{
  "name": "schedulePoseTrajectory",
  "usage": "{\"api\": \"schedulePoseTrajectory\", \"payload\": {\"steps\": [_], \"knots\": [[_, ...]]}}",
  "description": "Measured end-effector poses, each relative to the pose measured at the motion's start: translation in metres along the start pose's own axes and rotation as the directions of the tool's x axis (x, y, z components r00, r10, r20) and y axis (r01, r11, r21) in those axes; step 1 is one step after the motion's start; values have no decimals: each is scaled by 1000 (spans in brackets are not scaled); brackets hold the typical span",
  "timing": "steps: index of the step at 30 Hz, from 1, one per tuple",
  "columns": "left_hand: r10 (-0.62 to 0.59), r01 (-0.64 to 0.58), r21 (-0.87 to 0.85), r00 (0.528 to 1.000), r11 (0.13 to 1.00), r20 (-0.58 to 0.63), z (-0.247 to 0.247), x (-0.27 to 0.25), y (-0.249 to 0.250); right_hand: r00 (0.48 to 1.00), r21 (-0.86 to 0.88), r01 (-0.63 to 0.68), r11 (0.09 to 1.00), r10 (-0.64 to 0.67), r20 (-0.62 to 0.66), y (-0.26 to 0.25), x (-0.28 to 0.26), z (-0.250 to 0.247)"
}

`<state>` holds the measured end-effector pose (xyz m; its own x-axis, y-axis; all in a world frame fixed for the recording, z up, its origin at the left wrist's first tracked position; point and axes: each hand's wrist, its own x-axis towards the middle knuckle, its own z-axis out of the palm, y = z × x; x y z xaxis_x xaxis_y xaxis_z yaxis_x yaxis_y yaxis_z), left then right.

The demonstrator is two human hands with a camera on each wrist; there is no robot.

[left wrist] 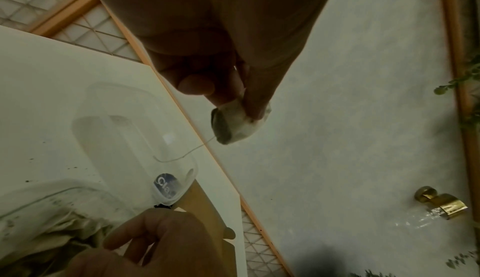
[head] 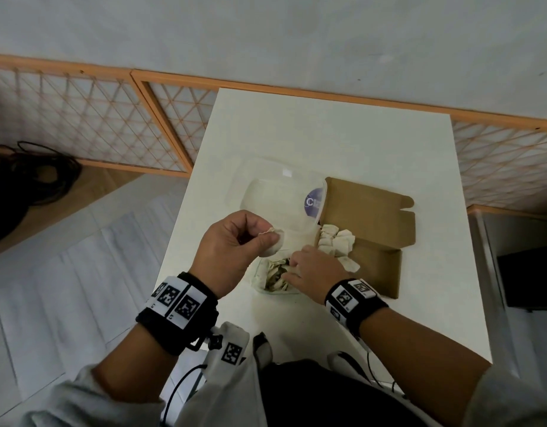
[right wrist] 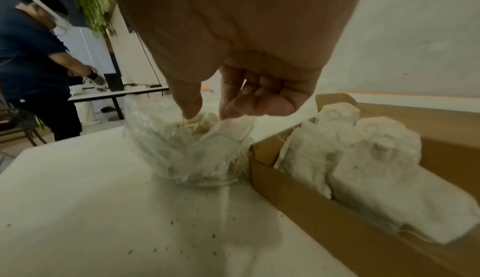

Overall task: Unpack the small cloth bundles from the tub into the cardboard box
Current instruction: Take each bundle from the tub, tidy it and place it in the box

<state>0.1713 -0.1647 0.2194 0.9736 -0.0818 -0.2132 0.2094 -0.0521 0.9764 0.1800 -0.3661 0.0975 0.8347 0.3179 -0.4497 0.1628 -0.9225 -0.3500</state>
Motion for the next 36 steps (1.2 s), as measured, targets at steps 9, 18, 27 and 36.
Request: {"api": "schedulePoseTrajectory", "payload": {"steps": [9, 18, 27, 36], "knots": [[-34, 33, -15, 999, 999, -32, -8, -4, -5, 994, 3, -37, 999, 37, -106, -7, 6, 9], [-44, 44, 121, 999, 992, 3, -17, -5, -8, 986, 611, -37, 791, 128, -106, -5, -21, -54], [-24, 24, 15, 999, 1000, 45, -2, -6, 15, 993, 897, 55, 438, 71, -96, -14, -70, -131], [103, -72, -146, 971, 987, 216, 13, -7, 52, 980, 850, 163, 501, 17, -198, -12, -91, -158]]}}
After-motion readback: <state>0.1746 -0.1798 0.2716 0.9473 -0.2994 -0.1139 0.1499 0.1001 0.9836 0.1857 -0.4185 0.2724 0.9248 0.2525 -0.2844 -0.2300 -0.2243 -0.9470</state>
